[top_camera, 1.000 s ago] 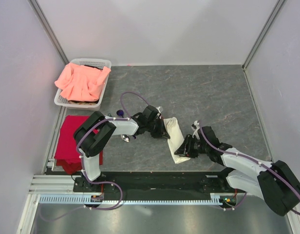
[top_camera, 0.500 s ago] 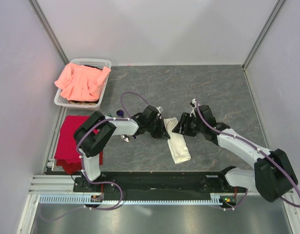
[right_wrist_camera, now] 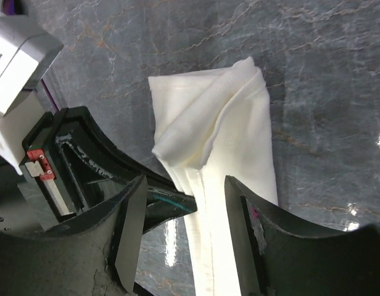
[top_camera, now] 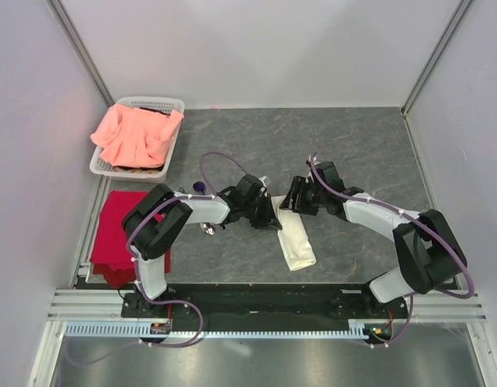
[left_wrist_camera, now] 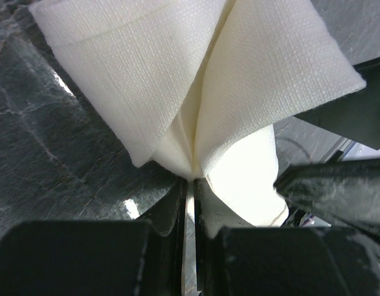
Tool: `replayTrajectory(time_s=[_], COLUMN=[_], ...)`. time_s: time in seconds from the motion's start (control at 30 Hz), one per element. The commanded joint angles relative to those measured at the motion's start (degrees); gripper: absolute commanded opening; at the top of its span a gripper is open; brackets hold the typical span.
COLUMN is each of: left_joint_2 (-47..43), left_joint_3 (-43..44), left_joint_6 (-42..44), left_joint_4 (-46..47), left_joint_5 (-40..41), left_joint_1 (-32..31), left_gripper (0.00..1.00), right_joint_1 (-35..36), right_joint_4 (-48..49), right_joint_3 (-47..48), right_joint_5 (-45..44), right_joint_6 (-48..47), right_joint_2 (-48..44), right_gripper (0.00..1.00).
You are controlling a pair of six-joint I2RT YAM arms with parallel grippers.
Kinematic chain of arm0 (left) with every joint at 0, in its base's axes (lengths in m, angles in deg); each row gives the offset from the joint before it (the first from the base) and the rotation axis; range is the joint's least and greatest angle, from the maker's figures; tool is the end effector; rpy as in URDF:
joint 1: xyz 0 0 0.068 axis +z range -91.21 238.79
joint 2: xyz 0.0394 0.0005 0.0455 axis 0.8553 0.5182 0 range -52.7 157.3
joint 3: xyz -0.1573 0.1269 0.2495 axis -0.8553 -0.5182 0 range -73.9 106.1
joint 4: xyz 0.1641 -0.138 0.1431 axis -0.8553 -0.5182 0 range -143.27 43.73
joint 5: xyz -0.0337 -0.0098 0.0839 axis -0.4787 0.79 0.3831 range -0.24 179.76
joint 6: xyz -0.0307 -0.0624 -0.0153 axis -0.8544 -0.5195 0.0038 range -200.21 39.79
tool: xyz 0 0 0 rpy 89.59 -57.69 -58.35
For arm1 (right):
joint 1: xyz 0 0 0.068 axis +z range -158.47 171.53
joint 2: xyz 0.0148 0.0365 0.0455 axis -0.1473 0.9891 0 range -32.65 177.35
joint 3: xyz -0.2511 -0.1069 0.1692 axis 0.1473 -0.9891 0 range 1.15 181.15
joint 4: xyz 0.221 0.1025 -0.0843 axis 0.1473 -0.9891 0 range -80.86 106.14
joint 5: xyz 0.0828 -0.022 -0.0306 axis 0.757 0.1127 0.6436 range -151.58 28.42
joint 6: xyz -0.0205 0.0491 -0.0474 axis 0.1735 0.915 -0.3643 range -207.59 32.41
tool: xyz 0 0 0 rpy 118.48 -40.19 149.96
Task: Fold the napkin into a case and place the utensils inside
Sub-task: Pick up the top corner of the smaller rectangle folded napkin.
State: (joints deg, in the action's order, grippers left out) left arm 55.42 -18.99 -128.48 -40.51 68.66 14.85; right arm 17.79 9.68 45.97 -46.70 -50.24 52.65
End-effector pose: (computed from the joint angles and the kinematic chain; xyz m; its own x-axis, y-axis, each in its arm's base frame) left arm 0.2713 -0.2906 0.1597 -0.9670 -0.0349 -0.2523 0.1519 0.7161 -0.6812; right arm 0.2676 0.1489 0.2197 -0.8756 0.2218 -0.4291 -0.0675 0.8234 0.5634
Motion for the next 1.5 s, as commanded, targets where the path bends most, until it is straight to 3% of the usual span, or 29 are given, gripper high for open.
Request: replayTrajectory(time_s=[0.0,0.43,0.5,0.63,0.8,0.93,1.0,1.13,1.17,1.33,1.47], left_joint_2=[-0.71,-0.27,-0.36,-0.45,-1.24,-3.70,-5.80,-10.37,-12.12,-12.41,-7.49], left_joint_3=[-0.95,-0.69,-0.69,-0.69,-0.95,-1.30,-1.74,-2.62,-2.53,1.85,9.94], left_joint_6=[0.11,0.54,0.72,1.16,1.34,2.65,3.18,4.67,5.03,10.64,15.92], left_joint_4=[-1.89,-1.72,-1.98,-2.42,-2.68,-3.30,-3.56,-5.22,-5.41,-12.60,-18.22], left_joint_5=[0.63,0.89,1.24,1.94,2.03,3.61,4.58,6.68,7.99,13.80,17.49], left_joint_1=[-0.44,-0.70,-0.71,-0.97,-1.06,-1.06,-0.97,-0.27,0.00,1.05,1.05], left_gripper=[0.02,0.02,0.02,0.02,0.04,0.18,0.32,0.44,0.54,0.48,0.25], right_joint_1=[-1.12,-2.09,-2.18,-2.18,-2.18,-2.62,-3.06,-3.32,-3.50,-3.67,-3.67], right_joint_4=[4.08,6.02,6.02,7.86,7.86,7.78,7.69,7.69,7.69,8.56,9.27], right_joint_3=[2.29,3.87,3.70,3.61,3.44,3.00,2.91,2.29,2.20,1.50,0.89], right_joint_5=[-1.07,0.42,0.60,1.21,1.30,1.47,1.91,2.00,2.18,3.14,3.85], right_joint_6=[0.71,1.68,2.12,2.65,2.82,2.65,2.65,2.82,2.91,3.44,4.14], right_joint_2=[1.01,4.18,4.26,4.53,4.79,4.97,4.79,3.83,3.56,3.91,3.56], right_gripper=[0.60,0.48,0.40,0.35,0.13,0.00,0.00,0.00,0.00,0.00,0.00])
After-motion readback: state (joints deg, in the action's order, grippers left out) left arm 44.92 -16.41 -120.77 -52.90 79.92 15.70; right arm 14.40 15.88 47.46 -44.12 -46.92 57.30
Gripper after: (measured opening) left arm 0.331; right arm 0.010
